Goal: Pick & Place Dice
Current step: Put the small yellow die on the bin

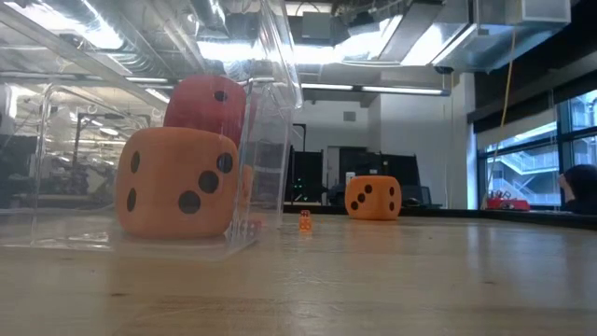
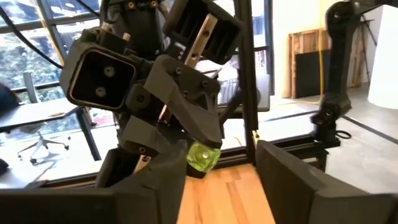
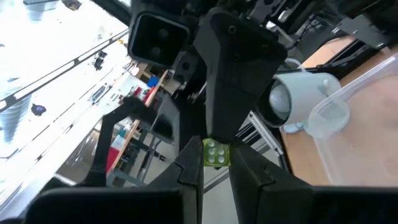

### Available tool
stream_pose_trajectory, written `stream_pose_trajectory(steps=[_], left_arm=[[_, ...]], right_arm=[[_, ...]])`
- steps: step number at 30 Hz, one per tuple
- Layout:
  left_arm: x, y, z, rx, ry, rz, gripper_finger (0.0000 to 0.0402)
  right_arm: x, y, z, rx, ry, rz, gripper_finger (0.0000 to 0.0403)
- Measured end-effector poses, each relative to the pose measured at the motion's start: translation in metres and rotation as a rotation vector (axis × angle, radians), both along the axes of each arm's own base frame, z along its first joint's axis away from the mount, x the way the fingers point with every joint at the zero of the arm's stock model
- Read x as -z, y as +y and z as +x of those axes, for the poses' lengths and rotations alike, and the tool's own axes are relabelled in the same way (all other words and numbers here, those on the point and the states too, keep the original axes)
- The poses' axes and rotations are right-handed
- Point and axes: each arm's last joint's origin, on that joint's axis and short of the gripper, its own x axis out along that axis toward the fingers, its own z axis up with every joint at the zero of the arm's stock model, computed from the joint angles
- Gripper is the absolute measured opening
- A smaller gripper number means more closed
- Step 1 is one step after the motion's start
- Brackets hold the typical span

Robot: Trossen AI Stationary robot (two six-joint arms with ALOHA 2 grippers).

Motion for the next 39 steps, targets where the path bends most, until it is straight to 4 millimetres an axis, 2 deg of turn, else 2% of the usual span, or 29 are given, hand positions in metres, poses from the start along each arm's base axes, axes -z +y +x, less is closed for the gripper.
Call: stream_pose_trajectory(steps=[4, 10, 16, 21, 25, 39], left_arm=[[0.000, 0.005, 0.002, -0.039, -0.001, -0.003, 0.0210], [0.001, 0.013, 0.007, -0.039, 0.010, 0.009, 0.0210], [0.006, 0.013, 0.008, -0.038, 0.044, 0.029, 0.0179], [0.003, 0.013, 0.008, -0.003, 0.012, 0.014, 0.0144], [0.000, 0.011, 0.007, 0.014, -0.012, 0.002, 0.0133], [0.000, 0.009, 0.005, -0.023, -0.009, -0.027, 0.0197]], right_arm=[[0.001, -0.001, 0.001, 0.011, 0.004, -0.002, 0.0046], [0.000, -0.003, 0.002, 0.005, -0.005, 0.005, 0.0046], [-0.004, -0.003, 0.001, 0.002, -0.028, 0.017, 0.0046], [-0.004, -0.002, 0.001, -0.003, -0.027, 0.015, 0.0046], [-0.005, -0.002, 0.001, -0.007, -0.033, 0.019, 0.0046], [-0.003, 0.002, -0.002, -0.018, -0.018, 0.019, 0.0046]])
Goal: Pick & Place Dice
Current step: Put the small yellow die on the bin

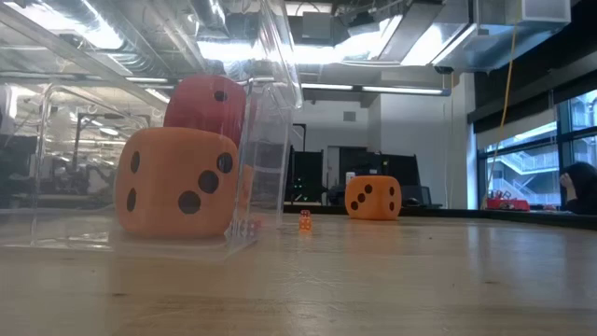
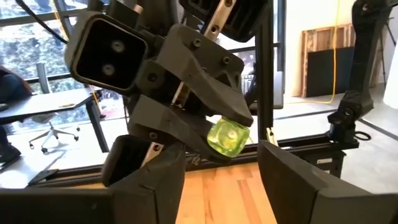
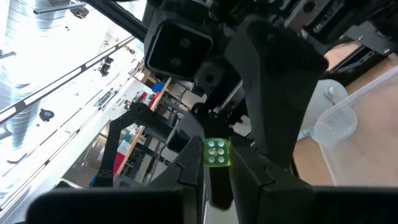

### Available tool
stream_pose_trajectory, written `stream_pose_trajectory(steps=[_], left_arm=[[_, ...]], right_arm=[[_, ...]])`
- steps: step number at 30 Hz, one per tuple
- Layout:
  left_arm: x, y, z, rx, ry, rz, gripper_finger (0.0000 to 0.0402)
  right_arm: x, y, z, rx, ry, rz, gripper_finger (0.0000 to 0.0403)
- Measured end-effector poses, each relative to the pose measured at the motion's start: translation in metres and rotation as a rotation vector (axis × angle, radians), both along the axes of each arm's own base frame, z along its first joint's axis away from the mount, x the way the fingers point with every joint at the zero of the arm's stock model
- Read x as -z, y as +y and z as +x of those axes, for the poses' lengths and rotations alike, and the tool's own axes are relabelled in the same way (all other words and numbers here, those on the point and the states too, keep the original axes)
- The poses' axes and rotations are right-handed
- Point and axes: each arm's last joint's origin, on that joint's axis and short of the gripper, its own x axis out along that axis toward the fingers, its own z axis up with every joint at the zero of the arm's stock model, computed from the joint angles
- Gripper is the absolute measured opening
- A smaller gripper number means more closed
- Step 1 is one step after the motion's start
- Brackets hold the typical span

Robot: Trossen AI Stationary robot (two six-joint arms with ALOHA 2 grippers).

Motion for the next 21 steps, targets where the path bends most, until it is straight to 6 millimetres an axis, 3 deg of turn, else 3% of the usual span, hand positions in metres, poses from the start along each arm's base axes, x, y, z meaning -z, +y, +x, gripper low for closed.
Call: stream_pose_trajectory(steps=[12, 21], left_arm=[[-0.0027, 0.0000, -0.0011, 0.002, -0.015, -0.006, 0.0216], [-0.0043, -0.0003, -0.0012, 0.015, -0.030, -0.013, 0.0192]], right_arm=[[0.0013, 0.0029, -0.0012, 0.014, 0.003, -0.002, 0.0046], [0.0039, 0.0037, 0.0001, 0.014, 0.014, 0.008, 0.0046]])
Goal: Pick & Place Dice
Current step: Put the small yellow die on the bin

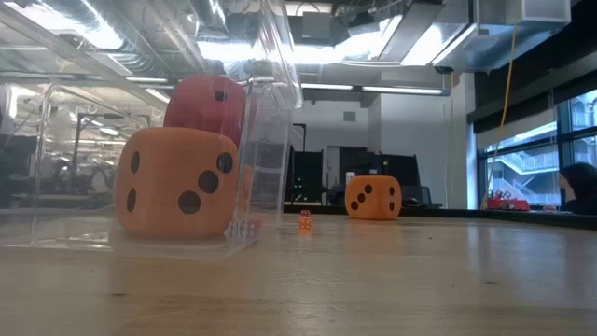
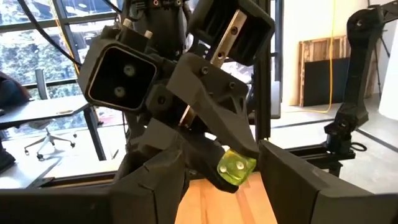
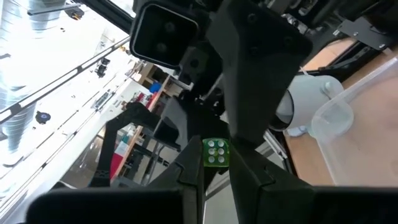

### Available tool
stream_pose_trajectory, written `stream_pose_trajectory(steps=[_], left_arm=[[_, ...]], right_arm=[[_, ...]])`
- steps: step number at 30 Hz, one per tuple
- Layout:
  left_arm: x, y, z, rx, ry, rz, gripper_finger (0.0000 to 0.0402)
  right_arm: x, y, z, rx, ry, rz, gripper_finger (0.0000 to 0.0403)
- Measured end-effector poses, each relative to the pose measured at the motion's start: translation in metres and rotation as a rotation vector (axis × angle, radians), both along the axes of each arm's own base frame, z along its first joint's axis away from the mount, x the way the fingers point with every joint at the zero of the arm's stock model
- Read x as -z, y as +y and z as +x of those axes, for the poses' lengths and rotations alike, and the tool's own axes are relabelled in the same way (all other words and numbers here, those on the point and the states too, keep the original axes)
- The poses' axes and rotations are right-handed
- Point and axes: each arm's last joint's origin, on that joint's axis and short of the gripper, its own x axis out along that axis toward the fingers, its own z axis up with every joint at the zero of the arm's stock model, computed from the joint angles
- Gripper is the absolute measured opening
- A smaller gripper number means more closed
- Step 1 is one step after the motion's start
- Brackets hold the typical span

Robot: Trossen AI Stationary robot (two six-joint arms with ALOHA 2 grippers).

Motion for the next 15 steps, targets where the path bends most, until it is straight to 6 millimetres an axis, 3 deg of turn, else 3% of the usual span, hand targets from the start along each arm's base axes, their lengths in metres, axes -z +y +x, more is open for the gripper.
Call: stream_pose_trajectory(steps=[15], left_arm=[[0.0017, -0.0011, 0.0003, 0.033, 0.017, 0.043, 0.0141]], right_arm=[[-0.0010, -0.0004, 0.0003, 0.000, -0.013, 0.004, 0.0046]])
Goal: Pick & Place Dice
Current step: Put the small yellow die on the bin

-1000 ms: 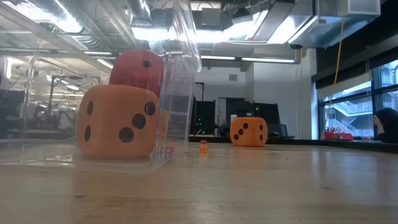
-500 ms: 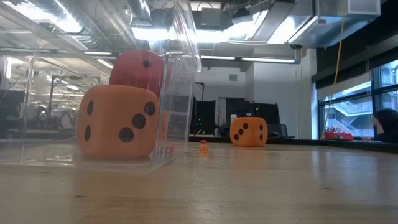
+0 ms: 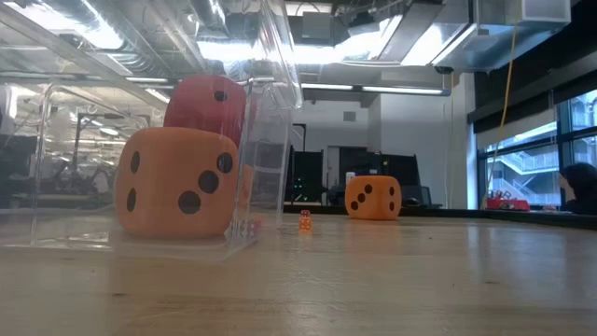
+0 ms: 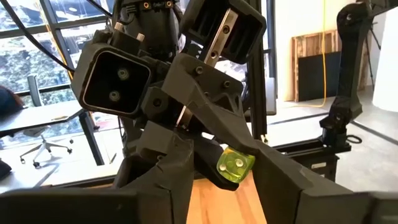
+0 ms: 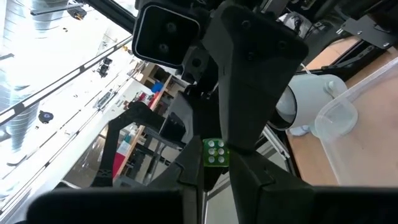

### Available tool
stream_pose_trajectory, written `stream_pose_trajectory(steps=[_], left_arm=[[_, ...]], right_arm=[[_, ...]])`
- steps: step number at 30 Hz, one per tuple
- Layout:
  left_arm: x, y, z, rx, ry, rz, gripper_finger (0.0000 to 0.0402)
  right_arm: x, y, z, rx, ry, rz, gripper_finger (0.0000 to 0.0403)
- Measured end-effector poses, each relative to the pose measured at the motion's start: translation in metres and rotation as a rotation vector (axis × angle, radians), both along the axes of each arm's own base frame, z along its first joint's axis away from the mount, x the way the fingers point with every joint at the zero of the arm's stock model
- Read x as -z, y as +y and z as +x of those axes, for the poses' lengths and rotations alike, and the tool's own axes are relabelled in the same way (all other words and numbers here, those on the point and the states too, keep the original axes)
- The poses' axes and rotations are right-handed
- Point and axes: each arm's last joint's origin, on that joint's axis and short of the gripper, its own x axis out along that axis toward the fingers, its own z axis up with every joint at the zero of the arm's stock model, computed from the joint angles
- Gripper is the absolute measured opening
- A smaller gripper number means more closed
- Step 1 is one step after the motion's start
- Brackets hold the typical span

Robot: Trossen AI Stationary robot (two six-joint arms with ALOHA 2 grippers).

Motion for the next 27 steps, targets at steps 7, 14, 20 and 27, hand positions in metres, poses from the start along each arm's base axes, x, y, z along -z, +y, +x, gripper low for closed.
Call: stream_pose_trajectory(steps=[7, 14, 20, 27], left_arm=[[-0.0014, 0.0004, -0.0006, -0.015, -0.010, 0.093, 0.0060], [-0.0032, 0.0003, -0.0008, -0.024, -0.031, 0.123, 0.0027], [-0.0025, 0.0002, -0.0004, -0.026, -0.030, 0.123, 0.0027], [-0.0018, 0.0005, -0.0002, -0.034, -0.025, 0.107, 0.0027]], right_arm=[[-0.0024, 0.0000, 0.0000, 0.001, -0.021, 0.017, 0.0046], [-0.0032, 0.0001, -0.0001, -0.004, -0.027, 0.024, 0.0046], [-0.0031, 0.0000, -0.0001, -0.002, -0.026, 0.024, 0.0063], [-0.0031, -0.0004, 0.0000, 0.020, -0.027, 0.023, 0.0125]])
